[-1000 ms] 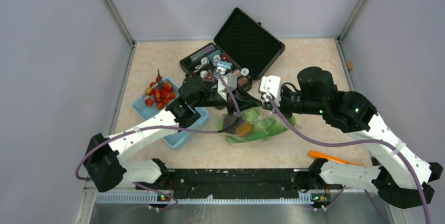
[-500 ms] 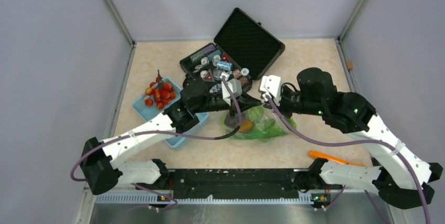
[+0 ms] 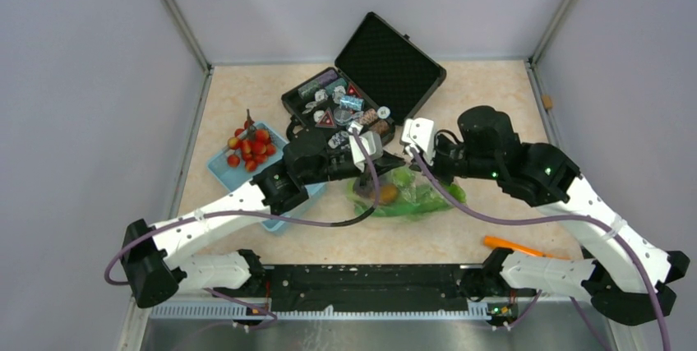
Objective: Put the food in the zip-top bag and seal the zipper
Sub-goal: Zip the zipper food storage bag at the center of the board.
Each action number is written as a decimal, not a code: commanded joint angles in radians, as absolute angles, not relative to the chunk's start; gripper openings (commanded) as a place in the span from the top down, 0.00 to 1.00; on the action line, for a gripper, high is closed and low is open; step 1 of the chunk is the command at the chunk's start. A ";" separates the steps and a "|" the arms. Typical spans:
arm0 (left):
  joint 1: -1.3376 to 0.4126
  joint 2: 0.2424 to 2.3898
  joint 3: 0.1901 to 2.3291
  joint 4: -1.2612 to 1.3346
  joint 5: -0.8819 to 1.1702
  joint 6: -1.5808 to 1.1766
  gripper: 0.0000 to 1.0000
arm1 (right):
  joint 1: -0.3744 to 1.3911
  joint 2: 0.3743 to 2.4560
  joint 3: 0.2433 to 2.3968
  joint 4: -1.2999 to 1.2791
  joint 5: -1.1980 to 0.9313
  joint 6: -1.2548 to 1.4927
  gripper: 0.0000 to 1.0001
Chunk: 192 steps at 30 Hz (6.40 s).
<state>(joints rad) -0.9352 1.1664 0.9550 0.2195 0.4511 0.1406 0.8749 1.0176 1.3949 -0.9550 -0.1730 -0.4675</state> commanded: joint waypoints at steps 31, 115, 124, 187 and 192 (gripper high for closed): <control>-0.956 1.361 1.469 -0.648 0.486 0.484 0.29 | 0.882 1.019 1.430 -0.918 -0.306 -0.485 1.00; -1.002 1.171 1.072 0.140 0.201 0.122 1.00 | 0.882 0.930 1.258 -0.902 -0.069 -0.398 1.00; -1.006 1.119 1.049 0.161 0.181 0.108 1.00 | 0.861 0.914 1.272 -0.919 -0.088 -0.407 1.00; -0.997 1.108 1.032 0.187 0.078 0.158 1.00 | 0.839 0.857 1.221 -0.890 -0.169 -0.381 1.00; -0.996 1.051 1.016 0.183 0.010 0.167 1.00 | 0.837 0.850 1.202 -0.894 -0.154 -0.367 1.00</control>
<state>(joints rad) -1.0191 1.1397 1.0092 0.0895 0.1825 0.1482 0.8417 0.8818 1.2217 -0.7925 -0.1581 -0.4023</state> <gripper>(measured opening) 0.006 0.057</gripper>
